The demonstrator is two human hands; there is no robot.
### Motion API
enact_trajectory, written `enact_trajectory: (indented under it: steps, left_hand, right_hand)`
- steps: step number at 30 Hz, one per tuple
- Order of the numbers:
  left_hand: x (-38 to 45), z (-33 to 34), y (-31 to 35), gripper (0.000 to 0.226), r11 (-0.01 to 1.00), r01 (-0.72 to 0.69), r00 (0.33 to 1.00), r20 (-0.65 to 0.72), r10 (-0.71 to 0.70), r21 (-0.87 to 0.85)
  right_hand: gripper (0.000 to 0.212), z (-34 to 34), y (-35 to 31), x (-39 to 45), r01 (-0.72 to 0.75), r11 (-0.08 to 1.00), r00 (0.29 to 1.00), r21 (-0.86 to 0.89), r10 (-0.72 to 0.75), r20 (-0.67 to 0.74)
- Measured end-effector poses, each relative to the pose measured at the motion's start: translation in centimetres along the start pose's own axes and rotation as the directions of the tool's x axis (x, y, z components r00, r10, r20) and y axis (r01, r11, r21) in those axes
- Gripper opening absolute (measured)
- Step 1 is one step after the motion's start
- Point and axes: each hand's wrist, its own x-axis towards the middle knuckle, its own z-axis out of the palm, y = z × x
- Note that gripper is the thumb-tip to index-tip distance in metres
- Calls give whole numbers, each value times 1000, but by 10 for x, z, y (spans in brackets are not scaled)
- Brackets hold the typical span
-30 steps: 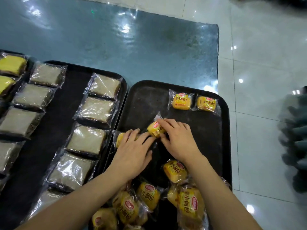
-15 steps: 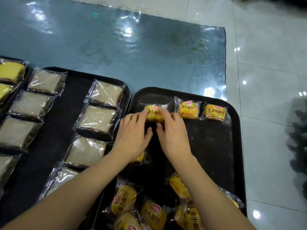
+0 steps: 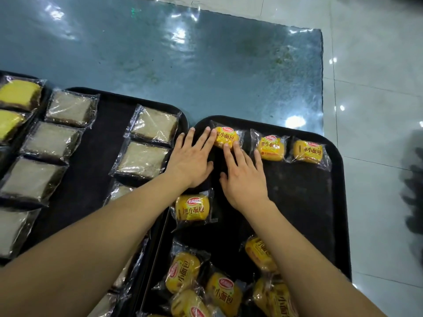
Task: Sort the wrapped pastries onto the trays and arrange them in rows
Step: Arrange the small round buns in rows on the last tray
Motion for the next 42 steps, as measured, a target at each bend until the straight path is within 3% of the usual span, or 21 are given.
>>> enact_trajectory:
  steps: [4,9,12,15,21,27,31,36,39,42]
  left_hand:
    - [-27,-15,0,70,993,40,998,-34,-44,-114]
    - [-141,-17,7,48,965,34,976,-199,-88,-261]
    - [-194,9,12,50,968,70,992,-82,-92,-240]
    - [-208,25,18,64,971,113,994,24,-110,-212]
    - [-209,16,18,52,944,212,977,19,-214,-252]
    - [-201,15,26,60,918,235,970,13,-244,-320]
    - [-171,11,51,61,924,170,985,23,-173,-341]
    - [-110,-2,120,62,926,8,998,55,14,-378]
    - [-73,-15,172,61,907,-65,973,173,149,-415]
    - [-50,-19,208,64,921,-101,938,272,214,-377]
  right_hand:
    - [63,-10,1,-4,-4,999,1000,50,5,-13]
    - [49,-15,-19,-57,118,952,993,284,-122,-5]
    - [51,-6,-34,-81,154,926,982,345,-181,46]
    - [54,2,-43,-89,95,941,989,324,-127,79]
    - [63,-7,-57,-97,-154,940,983,305,116,139]
    - [64,-10,-60,-94,-199,845,973,496,112,200]
    - [59,-18,-29,-91,-205,874,973,440,132,191]
    - [58,-27,54,-103,-331,840,943,430,314,113]
    - [61,-24,111,-116,-419,819,902,392,425,75]
    - [65,-15,147,-129,-395,855,915,336,397,67]
